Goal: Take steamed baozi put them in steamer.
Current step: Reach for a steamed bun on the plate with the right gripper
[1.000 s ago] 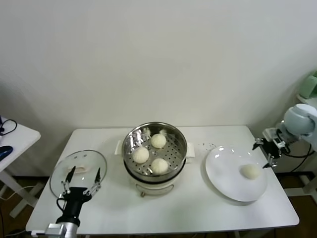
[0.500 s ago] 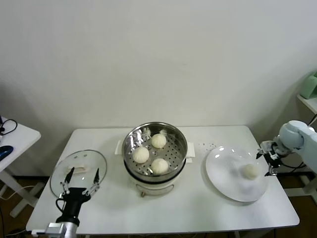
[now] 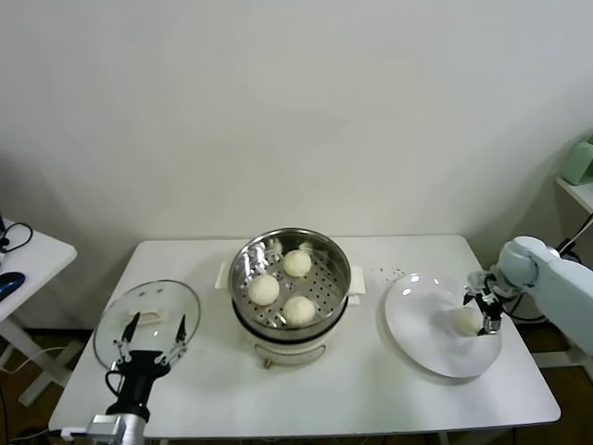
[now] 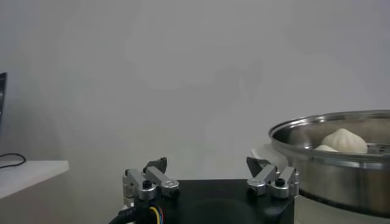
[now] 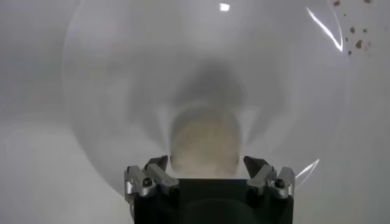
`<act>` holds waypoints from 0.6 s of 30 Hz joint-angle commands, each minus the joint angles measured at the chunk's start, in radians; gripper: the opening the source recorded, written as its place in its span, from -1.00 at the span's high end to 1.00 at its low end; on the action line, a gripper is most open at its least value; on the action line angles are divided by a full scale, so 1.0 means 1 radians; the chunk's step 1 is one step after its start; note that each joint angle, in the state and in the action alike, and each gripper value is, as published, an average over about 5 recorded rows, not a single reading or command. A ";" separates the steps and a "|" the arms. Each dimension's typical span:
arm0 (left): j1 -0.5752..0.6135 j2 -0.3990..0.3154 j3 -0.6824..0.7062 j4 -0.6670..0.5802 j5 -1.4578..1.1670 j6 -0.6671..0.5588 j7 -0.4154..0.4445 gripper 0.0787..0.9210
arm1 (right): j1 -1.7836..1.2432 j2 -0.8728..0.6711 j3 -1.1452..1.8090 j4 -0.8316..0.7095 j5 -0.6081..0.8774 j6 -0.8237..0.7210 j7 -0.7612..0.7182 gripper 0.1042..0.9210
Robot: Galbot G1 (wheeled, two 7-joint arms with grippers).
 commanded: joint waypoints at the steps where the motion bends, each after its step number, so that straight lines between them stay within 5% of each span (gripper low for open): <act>1: -0.001 -0.001 0.001 0.002 0.002 0.000 0.000 -0.77 | -0.029 0.040 0.030 -0.045 -0.010 0.002 -0.008 -0.76; 6: -0.003 -0.001 0.002 0.002 0.002 0.001 0.000 -0.77 | -0.028 0.037 0.035 -0.044 -0.005 0.002 -0.014 -0.69; 12: -0.005 -0.002 0.004 0.001 0.003 0.002 0.000 -0.77 | -0.019 0.034 0.032 -0.044 0.018 0.000 -0.016 -0.35; 18: -0.002 -0.003 0.002 0.000 0.003 0.001 0.000 -0.77 | 0.044 0.016 -0.024 -0.034 0.107 -0.020 -0.016 -0.28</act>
